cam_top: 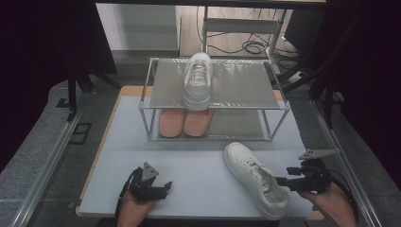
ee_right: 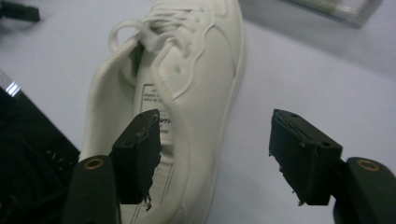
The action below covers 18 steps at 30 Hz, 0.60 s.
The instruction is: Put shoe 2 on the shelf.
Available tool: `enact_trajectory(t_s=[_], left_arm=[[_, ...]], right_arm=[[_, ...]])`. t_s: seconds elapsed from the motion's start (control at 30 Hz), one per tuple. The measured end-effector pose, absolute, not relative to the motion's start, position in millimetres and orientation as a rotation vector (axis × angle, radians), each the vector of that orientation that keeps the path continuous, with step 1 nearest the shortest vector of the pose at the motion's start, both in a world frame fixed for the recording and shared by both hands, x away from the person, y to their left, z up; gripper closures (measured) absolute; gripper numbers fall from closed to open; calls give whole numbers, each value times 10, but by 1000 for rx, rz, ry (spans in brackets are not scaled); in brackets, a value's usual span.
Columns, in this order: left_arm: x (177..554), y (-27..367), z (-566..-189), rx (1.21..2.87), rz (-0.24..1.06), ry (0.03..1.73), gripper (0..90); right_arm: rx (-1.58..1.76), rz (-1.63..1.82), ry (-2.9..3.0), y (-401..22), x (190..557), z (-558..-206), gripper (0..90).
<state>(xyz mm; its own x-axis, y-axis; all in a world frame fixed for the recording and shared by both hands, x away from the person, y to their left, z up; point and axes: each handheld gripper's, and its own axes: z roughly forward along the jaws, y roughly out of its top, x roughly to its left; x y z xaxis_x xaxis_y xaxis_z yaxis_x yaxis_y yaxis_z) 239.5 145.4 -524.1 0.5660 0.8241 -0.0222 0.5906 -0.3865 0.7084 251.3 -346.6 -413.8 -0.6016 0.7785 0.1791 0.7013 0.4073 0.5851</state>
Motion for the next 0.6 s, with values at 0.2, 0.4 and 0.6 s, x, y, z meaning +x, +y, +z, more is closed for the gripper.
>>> enact_trajectory(t_s=[0.2,0.4,0.6], left_arm=[[2394,1454,-5240,2118,441,1127,177],[2395,1455,-5241,2118,440,1127,177],[2395,1454,-5241,2118,441,1127,177]], right_arm=[[1296,876,2597,-3370,2477,-4172,413],[1263,775,2667,-3317,2474,-4266,496],[1247,704,2706,-3264,2500,-4312,611]])
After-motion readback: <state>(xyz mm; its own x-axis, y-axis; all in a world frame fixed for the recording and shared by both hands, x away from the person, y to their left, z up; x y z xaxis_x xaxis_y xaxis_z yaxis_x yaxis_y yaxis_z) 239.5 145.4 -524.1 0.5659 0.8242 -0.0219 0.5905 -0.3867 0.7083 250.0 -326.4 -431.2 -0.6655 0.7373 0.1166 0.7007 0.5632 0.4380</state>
